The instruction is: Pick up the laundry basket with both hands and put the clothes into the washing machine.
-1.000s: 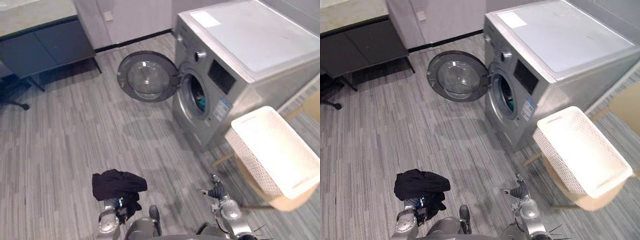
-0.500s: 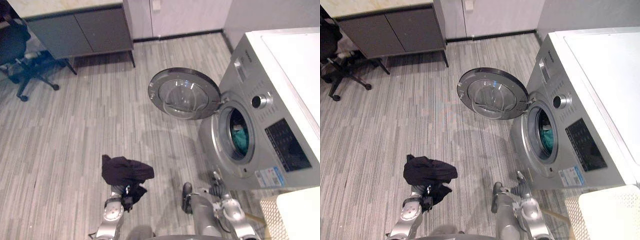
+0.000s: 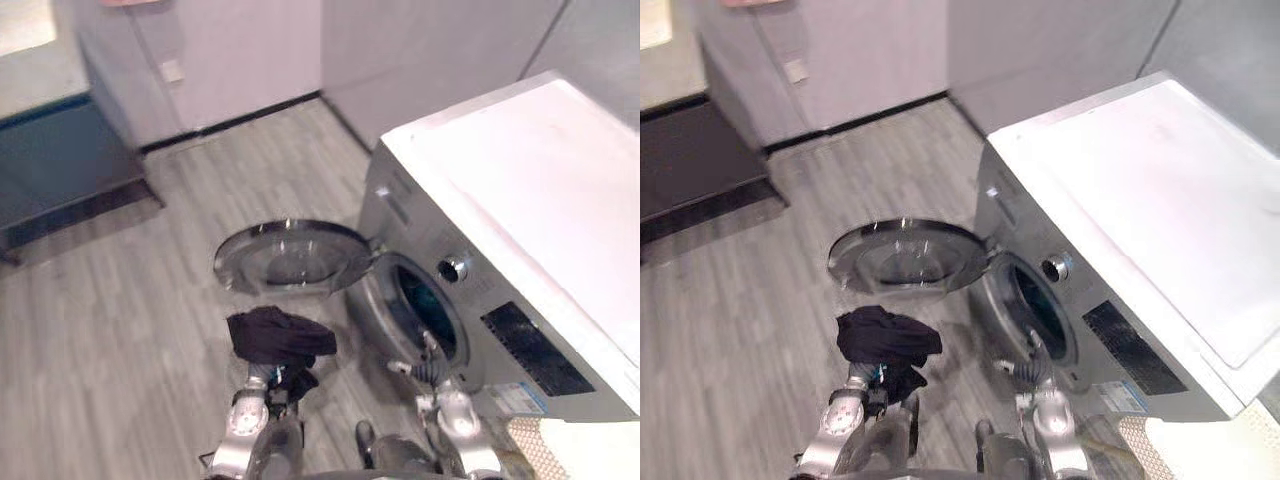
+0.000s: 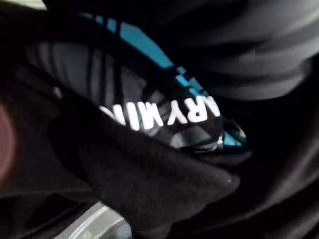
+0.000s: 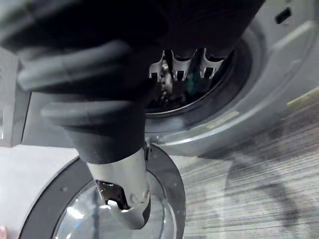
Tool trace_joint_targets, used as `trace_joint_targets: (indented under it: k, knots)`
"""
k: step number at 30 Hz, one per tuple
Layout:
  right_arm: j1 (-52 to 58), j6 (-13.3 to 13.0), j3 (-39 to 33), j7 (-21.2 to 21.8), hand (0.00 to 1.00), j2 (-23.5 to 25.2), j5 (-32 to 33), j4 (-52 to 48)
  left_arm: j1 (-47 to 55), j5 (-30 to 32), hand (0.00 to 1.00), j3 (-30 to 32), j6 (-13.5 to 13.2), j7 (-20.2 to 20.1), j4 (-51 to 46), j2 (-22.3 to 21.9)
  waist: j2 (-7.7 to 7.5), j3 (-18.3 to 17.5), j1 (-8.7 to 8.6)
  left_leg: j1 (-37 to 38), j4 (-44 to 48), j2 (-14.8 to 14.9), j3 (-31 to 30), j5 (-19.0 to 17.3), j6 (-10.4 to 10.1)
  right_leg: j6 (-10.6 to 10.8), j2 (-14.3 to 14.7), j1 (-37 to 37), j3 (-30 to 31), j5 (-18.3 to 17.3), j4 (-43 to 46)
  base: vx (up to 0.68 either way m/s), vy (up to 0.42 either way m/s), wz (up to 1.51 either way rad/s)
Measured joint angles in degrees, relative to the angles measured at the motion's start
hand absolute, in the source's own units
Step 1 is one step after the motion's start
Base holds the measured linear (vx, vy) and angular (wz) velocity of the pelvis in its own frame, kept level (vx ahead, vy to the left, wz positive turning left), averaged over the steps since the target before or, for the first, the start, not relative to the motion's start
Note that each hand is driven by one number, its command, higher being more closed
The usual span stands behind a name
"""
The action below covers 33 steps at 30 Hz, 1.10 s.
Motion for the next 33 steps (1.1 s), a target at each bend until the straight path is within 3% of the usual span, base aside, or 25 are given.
trace_joint_targets:
  k: [2,4,6,8,11,13,16,17,18,21,23,25,28,33]
  knots:
    - [0.1,0.0,0.1,0.1,0.0,0.0,0.0,0.7,0.1,0.0,1.0,-0.2,0.0,-0.2,-0.4,0.1,-0.08,-0.1,0.07,1.4,-0.2,-0.7,5.4,-1.4,1.4,1.3,-1.4,-1.1,3.7,-0.4,0.3,0.02,0.263,-1.3]
    - [-1.7,0.1,1.1,0.1,0.0,-0.1,0.0,2.5,-0.1,0.0,1.0,0.2,0.0,-0.4,-1.1,0.6,-0.14,-0.1,0.04,1.7,-0.9,-0.6,10.6,-1.8,2.6,2.6,-3.6,-4.2,-0.8,0.8,0.8,-0.03,0.2,-1.3]
    - [-4.7,0.4,1.4,0.0,0.0,-0.1,-0.1,7.1,-0.8,-0.1,1.0,0.7,0.0,-0.1,-1.7,1.1,-0.17,-0.1,-0.1,2.9,-2.7,-0.1,15.9,-1.9,3.0,0.6,-9.4,-6.7,-20.7,2.5,1.6,0.01,0.111,-1.26]
    - [-5.3,0.9,1.4,0.0,0.0,-0.1,-0.5,8.8,-1.6,-0.1,1.0,0.8,0.0,0.2,-1.6,1.9,-0.09,0.0,-1.11,3.9,-3.0,0.4,17.3,-1.9,3.0,0.8,-11.3,-5.2,-28.5,3.7,-0.3,0.08,0.015,-0.58]
    - [-4.8,0.9,1.2,-0.1,0.0,-0.3,-0.6,9.8,-2.1,-0.1,1.0,2.5,0.0,0.2,-1.1,2.8,-0.06,0.0,-1.93,5.1,-0.3,3.1,18.4,-3.4,1.2,0.7,-8.6,-2.6,-27.3,4.6,-3.3,0.1,-0.105,-0.34]
    - [-4.4,0.9,1.2,-0.1,0.0,-0.7,-0.4,9.8,-2.1,-0.2,1.0,4.3,0.1,0.2,-0.2,2.6,0.22,0.9,-1.75,4.3,9.3,6.7,18.4,-4.8,-0.6,-0.1,-6.9,0.4,-25.8,4.0,-4.2,0.08,-0.163,-0.56]
    - [-4.1,0.7,1.0,-0.3,0.0,-2.9,0.8,9.6,-0.1,-1.3,1.0,5.3,0.1,0.3,-0.2,1.4,2.44,1.5,-1.17,0.4,25.0,10.0,11.8,-3.9,-0.3,-1.5,-3.5,2.6,-21.1,3.1,-3.6,0.09,-0.078,-0.79]
    - [-4.7,0.8,0.9,-0.3,0.0,-3.0,1.4,9.7,-0.1,-1.9,1.0,5.2,0.1,0.3,0.5,1.2,2.4,1.6,-0.82,-1.0,25.6,9.1,8.7,-4.8,-0.9,-1.5,-3.5,2.4,-19.6,3.1,-3.0,0.13,0.062,-0.95]
    - [-5.3,0.9,-0.8,-0.8,0.0,-3.2,1.8,9.9,-0.4,-2.7,1.0,5.0,0.1,0.2,2.0,0.5,2.51,1.7,-1.15,-0.7,20.8,6.1,3.4,-7.3,-1.5,-1.4,-3.6,0.7,-17.0,3.2,-2.1,0.11,0.058,-0.85]
    - [-6.0,0.9,-2.3,-1.4,0.0,-3.5,1.8,11.0,-1.8,-4.3,1.0,4.0,0.2,0.2,3.9,-0.1,3.76,1.7,-1.6,1.6,8.0,4.1,-0.2,-6.4,-2.5,-0.3,-2.8,-2.3,-14.0,3.1,0.2,0.06,0.11,-0.76]
    - [-6.2,0.9,-3.0,-1.5,0.0,-2.7,1.9,10.4,-4.1,-5.2,1.0,2.3,0.5,0.3,4.6,0.5,1.89,3.3,-1.98,1.7,7.2,3.2,1.6,-7.6,-1.9,1.0,-3.9,-6.1,-12.3,1.9,4.4,-0.01,0.143,-0.53]
    - [-7.2,0.9,-2.8,-1.5,0.0,-2.0,2.7,10.1,-7.1,-5.7,1.0,1.5,0.5,0.3,4.2,0.7,0.97,5.8,-2.16,-1.8,12.1,2.4,4.8,-8.4,-0.7,1.8,-4.7,-11.7,-10.5,1.3,10.7,-0.1,0.117,-0.5]
    - [-11.9,0.9,-2.9,-3.4,0.0,-2.4,4.8,10.1,-9.4,-7.2,1.0,0.7,0.4,1.1,1.2,0.6,2.01,9.2,-2.83,-9.6,22.0,3.8,9.0,-13.3,1.0,2.4,-3.8,-21.5,-7.5,0.9,18.3,-0.2,0.137,-0.93]
    - [-15.7,1.0,-2.7,-6.4,0.0,-2.1,6.4,5.4,-19.6,-9.8,1.0,0.6,0.2,3.6,0.6,0.3,1.82,15.4,-2.96,-21.5,37.8,6.7,11.3,-20.6,2.6,3.4,-3.9,-34.4,-7.9,-2.7,30.8,-0.27,0.08,-0.46]
